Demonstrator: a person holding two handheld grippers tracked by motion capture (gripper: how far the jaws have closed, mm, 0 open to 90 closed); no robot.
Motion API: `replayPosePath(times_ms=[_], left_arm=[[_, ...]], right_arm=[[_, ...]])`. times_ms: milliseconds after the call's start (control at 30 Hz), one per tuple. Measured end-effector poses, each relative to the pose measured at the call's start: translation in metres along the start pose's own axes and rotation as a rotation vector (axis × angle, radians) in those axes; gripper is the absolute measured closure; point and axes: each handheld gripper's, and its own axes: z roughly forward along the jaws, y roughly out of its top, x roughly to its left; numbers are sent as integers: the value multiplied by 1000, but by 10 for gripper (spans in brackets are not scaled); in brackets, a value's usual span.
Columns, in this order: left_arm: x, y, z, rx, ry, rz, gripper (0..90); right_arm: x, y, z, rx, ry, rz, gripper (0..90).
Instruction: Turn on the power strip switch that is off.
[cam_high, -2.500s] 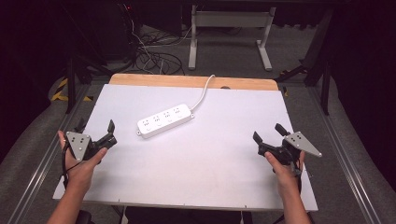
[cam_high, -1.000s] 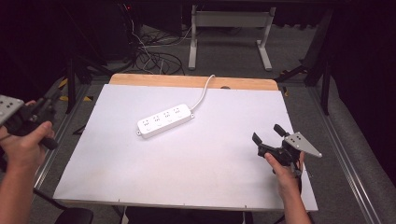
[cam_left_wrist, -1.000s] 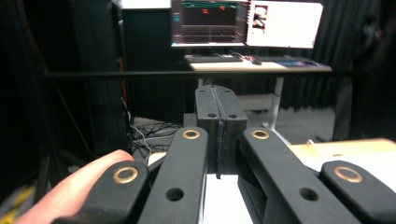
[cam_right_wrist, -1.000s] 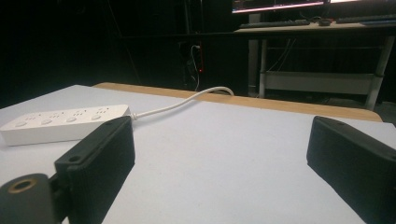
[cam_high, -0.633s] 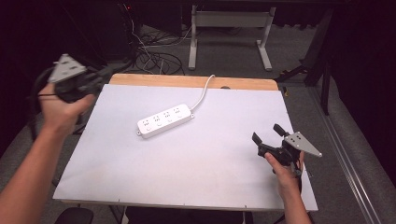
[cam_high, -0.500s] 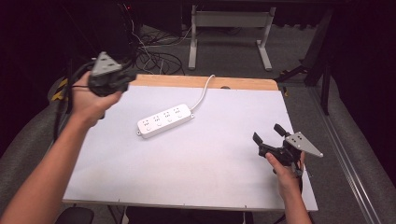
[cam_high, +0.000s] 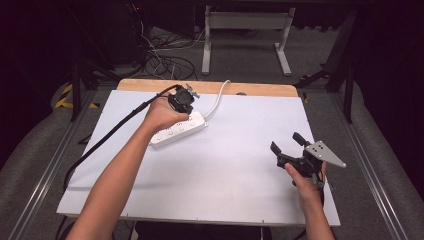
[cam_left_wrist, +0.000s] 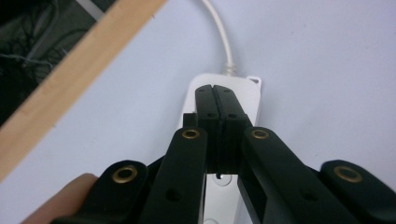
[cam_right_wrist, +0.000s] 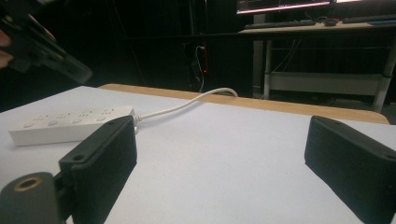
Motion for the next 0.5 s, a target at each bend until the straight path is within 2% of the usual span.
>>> replayPosePath(times_ms=[33,100,233,400,500], left_arm=[[0,0,0,0,0,0,900],[-3,0,14,29,-31,-11,900],[-7,-5,32,73,-38,-19,900],[-9,-7,39,76,-58,-23,900],[-10,-9,44,90,-48,-15,900]], right_arm=[[0,0,0,1,2,-1,101],[1,0,1,4,8,-1,101],[2,-1,3,10,12,-6,101],[2,-1,3,10,15,-6,101],[2,0,3,10,13,-4,100]])
